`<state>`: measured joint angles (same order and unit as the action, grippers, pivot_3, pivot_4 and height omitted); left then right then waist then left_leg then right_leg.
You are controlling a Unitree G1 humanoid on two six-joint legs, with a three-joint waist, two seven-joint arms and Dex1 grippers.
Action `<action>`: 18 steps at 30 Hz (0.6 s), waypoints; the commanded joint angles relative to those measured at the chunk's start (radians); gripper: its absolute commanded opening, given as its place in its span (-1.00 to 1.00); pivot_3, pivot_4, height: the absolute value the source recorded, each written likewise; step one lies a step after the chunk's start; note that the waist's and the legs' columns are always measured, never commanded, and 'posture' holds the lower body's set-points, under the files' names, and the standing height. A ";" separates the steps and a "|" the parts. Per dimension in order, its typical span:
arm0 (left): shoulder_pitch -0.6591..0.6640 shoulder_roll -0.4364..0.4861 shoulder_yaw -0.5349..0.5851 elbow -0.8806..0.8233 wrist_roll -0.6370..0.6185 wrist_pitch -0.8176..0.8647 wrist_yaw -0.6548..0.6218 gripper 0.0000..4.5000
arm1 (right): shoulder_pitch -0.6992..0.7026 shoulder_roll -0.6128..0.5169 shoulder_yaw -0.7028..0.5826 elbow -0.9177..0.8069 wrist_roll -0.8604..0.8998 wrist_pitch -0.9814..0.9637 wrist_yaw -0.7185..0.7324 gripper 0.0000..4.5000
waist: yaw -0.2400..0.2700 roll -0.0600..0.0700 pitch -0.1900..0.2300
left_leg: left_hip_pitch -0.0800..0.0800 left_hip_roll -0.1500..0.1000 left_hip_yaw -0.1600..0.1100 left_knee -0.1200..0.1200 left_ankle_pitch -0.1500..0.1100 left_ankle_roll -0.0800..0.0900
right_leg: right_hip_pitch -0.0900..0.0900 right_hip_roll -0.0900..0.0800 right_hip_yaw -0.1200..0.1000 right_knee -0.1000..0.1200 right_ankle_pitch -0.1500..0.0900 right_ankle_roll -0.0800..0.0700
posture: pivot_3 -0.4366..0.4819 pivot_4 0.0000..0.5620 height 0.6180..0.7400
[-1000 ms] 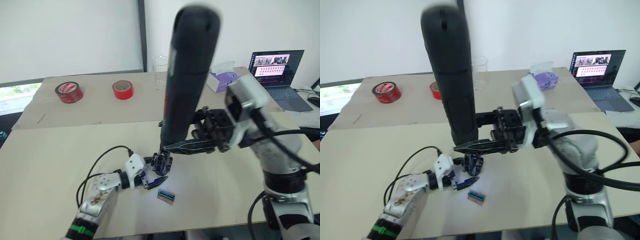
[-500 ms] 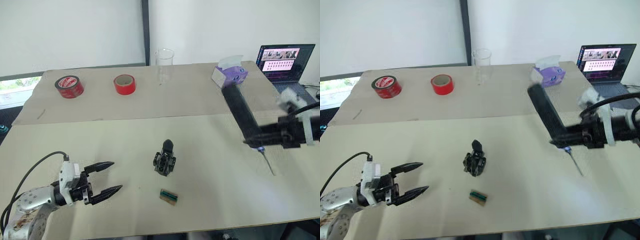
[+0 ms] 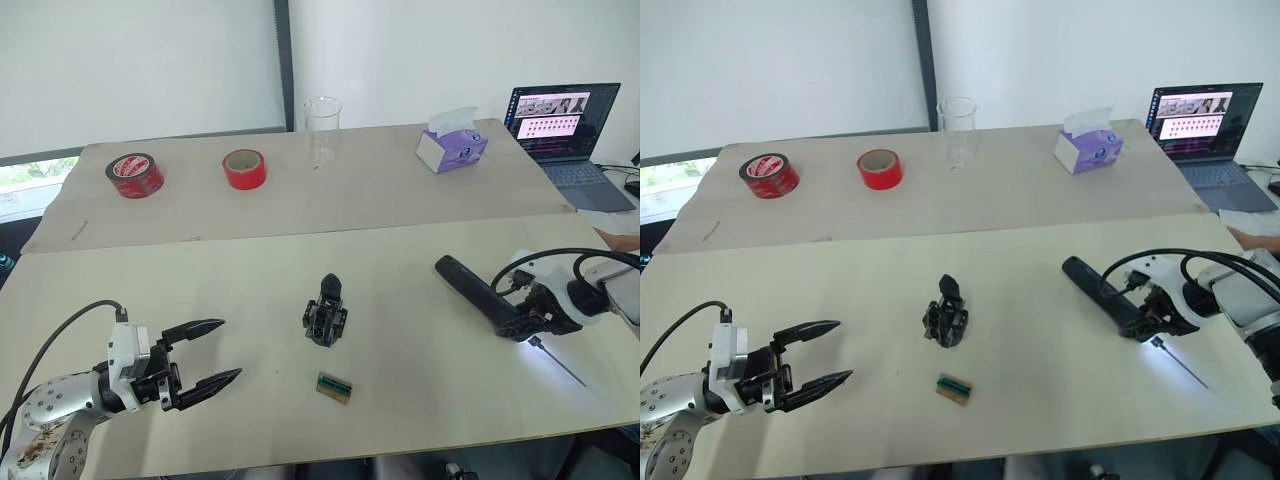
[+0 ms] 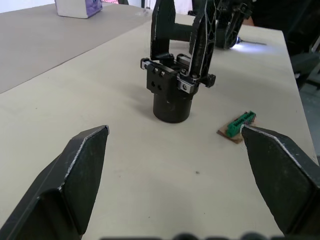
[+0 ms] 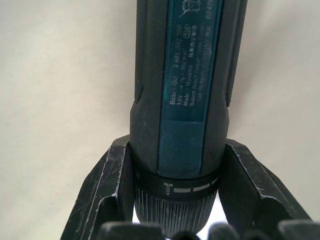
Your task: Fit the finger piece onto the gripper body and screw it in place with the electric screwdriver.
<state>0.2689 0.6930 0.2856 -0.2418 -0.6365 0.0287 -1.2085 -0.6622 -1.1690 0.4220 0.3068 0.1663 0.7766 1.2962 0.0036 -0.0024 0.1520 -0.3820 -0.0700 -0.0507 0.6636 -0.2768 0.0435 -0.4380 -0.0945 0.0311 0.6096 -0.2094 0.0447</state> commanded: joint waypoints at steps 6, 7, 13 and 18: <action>0.007 0.067 0.074 0.101 0.029 0.050 -0.001 1.00 | -0.053 -0.006 -0.158 0.118 -0.012 -0.161 0.039 0.99 | -0.004 -0.002 0.000 | -0.001 0.000 0.000 0.000 0.000 0.000 | -0.002 0.000 0.000 0.000 0.000 0.000 | -0.05 -0.47 1.00; 0.009 0.070 0.080 0.120 0.063 0.032 0.020 1.00 | -0.046 -0.013 -0.188 0.116 -0.001 -0.201 0.049 0.99 | -0.004 -0.002 0.000 | -0.001 0.000 0.000 0.000 0.000 0.000 | -0.002 0.000 0.000 0.001 0.000 0.000 | -0.05 -0.47 1.00; 0.058 0.057 0.137 0.248 0.274 -0.206 0.132 1.00 | 0.180 0.113 -0.548 -0.077 0.267 -0.664 0.211 0.99 | -0.003 -0.003 -0.001 | 0.000 0.002 0.000 0.000 -0.001 -0.001 | 0.000 0.001 0.000 0.000 0.000 0.000 | -0.05 -0.47 1.00; 0.059 0.054 0.145 0.319 0.286 -0.297 0.129 1.00 | 0.308 0.277 -0.615 -0.205 0.303 -0.861 0.179 0.99 | -0.001 -0.005 0.000 | 0.004 0.004 0.001 0.000 -0.002 -0.002 | 0.002 0.000 0.001 0.001 0.001 -0.001 | -0.05 -0.47 1.00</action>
<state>0.3293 0.7493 0.4021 0.0638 -0.3537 -0.2254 -1.0813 -0.3728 -0.9074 -0.1527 0.1653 0.4443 0.0057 1.4796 0.0025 -0.0072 0.1515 -0.3779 -0.0655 -0.0498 0.6636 -0.2785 0.0418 -0.4362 -0.0943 0.0326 0.6112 -0.2082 0.0433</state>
